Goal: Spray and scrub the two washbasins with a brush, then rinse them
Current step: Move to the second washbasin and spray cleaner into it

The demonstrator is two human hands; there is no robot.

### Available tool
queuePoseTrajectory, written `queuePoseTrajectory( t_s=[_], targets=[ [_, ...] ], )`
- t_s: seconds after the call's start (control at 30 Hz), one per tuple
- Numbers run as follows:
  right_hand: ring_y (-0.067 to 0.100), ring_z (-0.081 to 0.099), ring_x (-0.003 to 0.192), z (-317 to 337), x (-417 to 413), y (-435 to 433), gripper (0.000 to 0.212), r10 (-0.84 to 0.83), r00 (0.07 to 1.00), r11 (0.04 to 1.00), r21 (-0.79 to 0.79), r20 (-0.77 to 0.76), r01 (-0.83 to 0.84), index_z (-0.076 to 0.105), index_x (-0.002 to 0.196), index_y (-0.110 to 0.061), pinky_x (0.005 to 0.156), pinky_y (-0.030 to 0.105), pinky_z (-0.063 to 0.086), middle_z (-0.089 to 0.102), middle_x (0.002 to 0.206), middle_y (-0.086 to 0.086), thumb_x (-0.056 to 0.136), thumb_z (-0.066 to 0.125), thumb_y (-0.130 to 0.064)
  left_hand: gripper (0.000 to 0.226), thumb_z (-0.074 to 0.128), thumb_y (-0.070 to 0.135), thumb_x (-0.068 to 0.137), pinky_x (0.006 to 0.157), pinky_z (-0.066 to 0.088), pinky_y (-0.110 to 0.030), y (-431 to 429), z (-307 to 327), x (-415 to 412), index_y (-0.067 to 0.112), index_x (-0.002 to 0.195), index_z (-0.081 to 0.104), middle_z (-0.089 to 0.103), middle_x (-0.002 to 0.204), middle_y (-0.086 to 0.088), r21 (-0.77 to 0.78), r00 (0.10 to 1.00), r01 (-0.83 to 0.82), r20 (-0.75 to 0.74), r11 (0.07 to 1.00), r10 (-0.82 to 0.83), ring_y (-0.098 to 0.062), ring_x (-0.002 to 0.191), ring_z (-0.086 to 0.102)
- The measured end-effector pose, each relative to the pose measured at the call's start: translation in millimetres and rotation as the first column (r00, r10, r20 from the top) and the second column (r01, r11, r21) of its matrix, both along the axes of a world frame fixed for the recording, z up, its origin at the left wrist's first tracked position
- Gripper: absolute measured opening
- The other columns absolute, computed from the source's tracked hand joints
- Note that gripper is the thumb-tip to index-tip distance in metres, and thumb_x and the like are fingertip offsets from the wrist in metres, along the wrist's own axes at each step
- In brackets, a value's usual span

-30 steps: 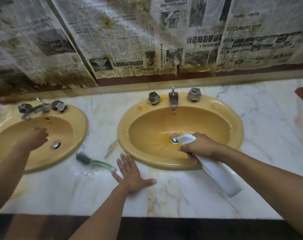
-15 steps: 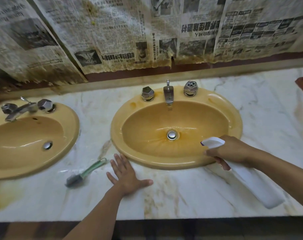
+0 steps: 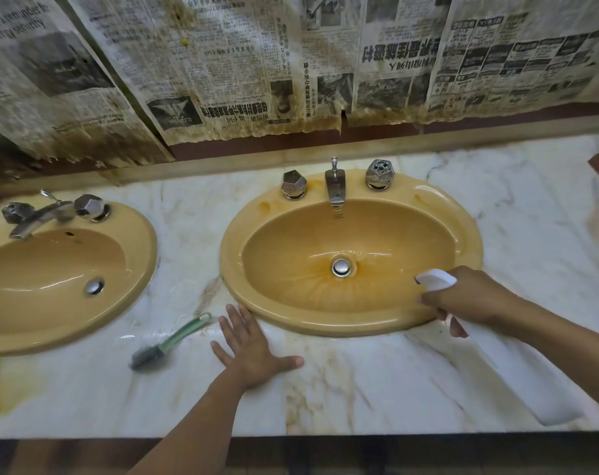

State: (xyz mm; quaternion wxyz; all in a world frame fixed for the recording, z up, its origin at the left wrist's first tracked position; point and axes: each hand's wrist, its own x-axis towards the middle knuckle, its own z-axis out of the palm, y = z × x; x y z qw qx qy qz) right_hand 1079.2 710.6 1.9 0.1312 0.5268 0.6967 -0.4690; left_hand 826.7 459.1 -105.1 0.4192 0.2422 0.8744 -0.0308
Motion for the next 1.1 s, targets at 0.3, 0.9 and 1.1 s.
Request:
queuePoseTrajectory(
  t_s=[0.3, 0.9, 1.1],
  targets=[
    [0.021, 0.069, 0.078, -1, 19, -10, 0.018, -0.338, 0.938, 0.930, 0.125, -0.074, 0.345, 0.066, 0.105, -0.036, 0.069, 0.034, 0.047, 0.071, 0.060, 0.009, 0.092, 0.061, -0.047, 0.168, 0.070, 0.091, 0.056, 0.115, -0.019, -0.065, 0, 2, -1, 0.009, 0.143, -0.048, -0.061, 0.145, -0.011, -0.001, 1.000, -0.001, 0.012, 1.000, 0.001, -0.035, 0.139, -0.050],
    [0.025, 0.072, 0.063, -1, -13, -45, 0.030, -0.648, 0.609, 0.675, 0.024, -0.457, 0.737, 0.067, 0.118, -0.037, 0.079, 0.040, 0.059, 0.075, 0.076, -0.002, 0.089, 0.067, -0.041, 0.167, 0.072, 0.089, 0.056, 0.115, -0.019, -0.065, -1, 2, 0, 0.012, 0.143, -0.049, -0.062, 0.144, -0.009, 0.030, 1.000, -0.018, 0.020, 0.999, 0.018, -0.035, 0.138, -0.051],
    [0.031, 0.073, 0.070, 11, -50, -41, 0.033, -0.526, 0.649, 0.797, -0.050, -0.549, 0.603, 0.068, 0.119, -0.038, 0.080, 0.046, 0.059, 0.074, 0.072, -0.001, 0.087, 0.075, -0.044, 0.168, 0.074, 0.089, 0.053, 0.115, -0.020, -0.065, -1, 0, 1, 0.015, 0.133, -0.054, -0.065, 0.137, -0.006, 0.044, 0.999, -0.051, 0.010, 0.998, 0.051, -0.033, 0.139, -0.051]
  ],
)
